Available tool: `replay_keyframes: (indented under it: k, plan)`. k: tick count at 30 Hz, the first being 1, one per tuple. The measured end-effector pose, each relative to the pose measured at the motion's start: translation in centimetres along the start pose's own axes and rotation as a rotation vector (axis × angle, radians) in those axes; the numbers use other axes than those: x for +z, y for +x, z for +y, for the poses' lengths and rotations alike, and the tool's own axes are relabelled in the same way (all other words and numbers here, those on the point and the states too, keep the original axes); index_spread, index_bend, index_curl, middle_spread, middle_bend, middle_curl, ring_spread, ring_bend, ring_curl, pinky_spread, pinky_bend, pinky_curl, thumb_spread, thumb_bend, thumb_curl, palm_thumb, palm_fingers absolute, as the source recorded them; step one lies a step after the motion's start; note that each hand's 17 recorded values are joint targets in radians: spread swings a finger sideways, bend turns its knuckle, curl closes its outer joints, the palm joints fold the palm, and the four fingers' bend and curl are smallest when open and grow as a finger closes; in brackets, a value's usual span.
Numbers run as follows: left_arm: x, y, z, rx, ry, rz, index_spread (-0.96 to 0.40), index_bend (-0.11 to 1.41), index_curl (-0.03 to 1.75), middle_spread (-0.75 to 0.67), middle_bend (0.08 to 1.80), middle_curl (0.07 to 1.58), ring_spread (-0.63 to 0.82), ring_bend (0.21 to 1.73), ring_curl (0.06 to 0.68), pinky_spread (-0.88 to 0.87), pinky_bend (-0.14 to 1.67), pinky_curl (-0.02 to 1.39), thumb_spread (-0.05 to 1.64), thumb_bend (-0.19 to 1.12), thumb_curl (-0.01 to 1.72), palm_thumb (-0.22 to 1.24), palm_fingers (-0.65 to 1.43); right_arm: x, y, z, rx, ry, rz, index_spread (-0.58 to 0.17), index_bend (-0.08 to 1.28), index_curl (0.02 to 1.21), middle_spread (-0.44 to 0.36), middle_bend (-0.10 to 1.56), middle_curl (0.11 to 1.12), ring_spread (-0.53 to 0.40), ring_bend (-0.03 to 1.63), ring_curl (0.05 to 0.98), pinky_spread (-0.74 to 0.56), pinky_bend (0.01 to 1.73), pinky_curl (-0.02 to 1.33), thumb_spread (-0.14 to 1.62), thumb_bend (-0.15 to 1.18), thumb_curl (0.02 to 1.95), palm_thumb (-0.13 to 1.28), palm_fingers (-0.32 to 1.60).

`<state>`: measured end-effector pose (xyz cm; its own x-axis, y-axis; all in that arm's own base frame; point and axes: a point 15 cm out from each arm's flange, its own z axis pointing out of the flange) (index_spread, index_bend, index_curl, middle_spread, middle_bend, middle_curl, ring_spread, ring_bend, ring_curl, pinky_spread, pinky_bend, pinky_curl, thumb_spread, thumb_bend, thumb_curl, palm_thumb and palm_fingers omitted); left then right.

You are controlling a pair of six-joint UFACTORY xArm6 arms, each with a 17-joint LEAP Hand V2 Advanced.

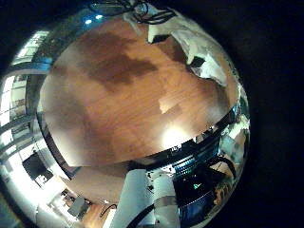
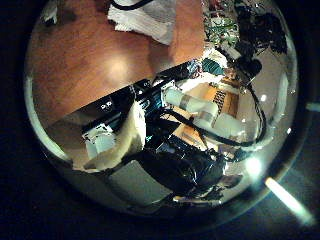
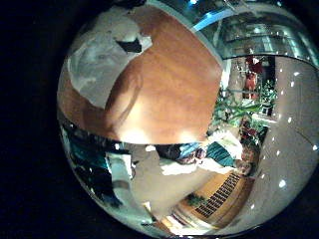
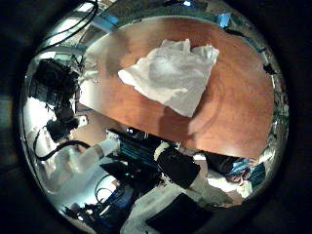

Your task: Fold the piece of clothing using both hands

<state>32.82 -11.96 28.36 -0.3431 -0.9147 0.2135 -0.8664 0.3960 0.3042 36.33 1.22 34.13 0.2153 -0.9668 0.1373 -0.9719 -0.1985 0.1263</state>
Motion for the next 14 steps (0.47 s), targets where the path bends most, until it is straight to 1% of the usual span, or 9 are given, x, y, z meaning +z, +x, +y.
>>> replay_keyframes:
  k: [3,6,8,10,14]
  plan:
    - [0.7,-0.2,1.0,-0.021,-0.032,-0.020,0.03,0.16,0.32,0.12,0.24,0.42,0.20,0.68,0.233,0.44,0.35,0.35,1.23,-0.02,0.32,0.41,0.19,0.5,-0.2,1.7,0.031,-0.059,-0.061,-0.424,0.18,0.34,-0.141,0.41,0.42,-0.154,0.92,0.339,0.23,0.92,0.42,1.25,-0.02,0.30,0.48,0.08]
    - [2.3,-1.3,2.7,-0.053,-0.087,-0.058,0.03,0.16,0.32,0.13,0.24,0.42,0.20,0.68,0.234,0.43,0.35,0.35,1.23,-0.02,0.32,0.41,0.19,0.4,-1.2,2.1,0.049,-0.056,-0.128,-0.417,0.18,0.34,-0.124,0.40,0.41,-0.122,0.87,0.320,0.26,0.88,0.39,1.27,-0.02,0.29,0.47,0.08]
    - [2.5,-2.4,3.6,-0.074,-0.091,-0.087,0.03,0.17,0.32,0.13,0.23,0.42,0.20,0.68,0.234,0.43,0.35,0.35,1.23,-0.01,0.32,0.42,0.19,1.0,-1.4,2.4,0.049,-0.073,-0.133,-0.415,0.18,0.34,-0.115,0.39,0.40,-0.101,0.85,0.308,0.27,0.86,0.37,1.28,-0.02,0.29,0.47,0.08]
    - [2.1,-3.1,4.1,-0.087,-0.079,-0.111,0.03,0.16,0.32,0.13,0.23,0.42,0.20,0.68,0.234,0.43,0.35,0.35,1.23,-0.01,0.32,0.42,0.19,2.0,-1.6,3.0,0.046,-0.100,-0.136,-0.413,0.17,0.33,-0.109,0.38,0.40,-0.087,0.84,0.300,0.28,0.84,0.36,1.29,-0.01,0.29,0.47,0.09]
    - [1.9,-3.4,4.4,-0.110,-0.071,-0.109,0.03,0.16,0.32,0.13,0.23,0.42,0.20,0.68,0.234,0.43,0.35,0.35,1.23,-0.02,0.32,0.42,0.18,3.8,-2.0,4.3,0.042,-0.147,-0.141,-0.410,0.17,0.33,-0.103,0.37,0.39,-0.065,0.80,0.284,0.31,0.82,0.34,1.30,-0.01,0.28,0.47,0.10]
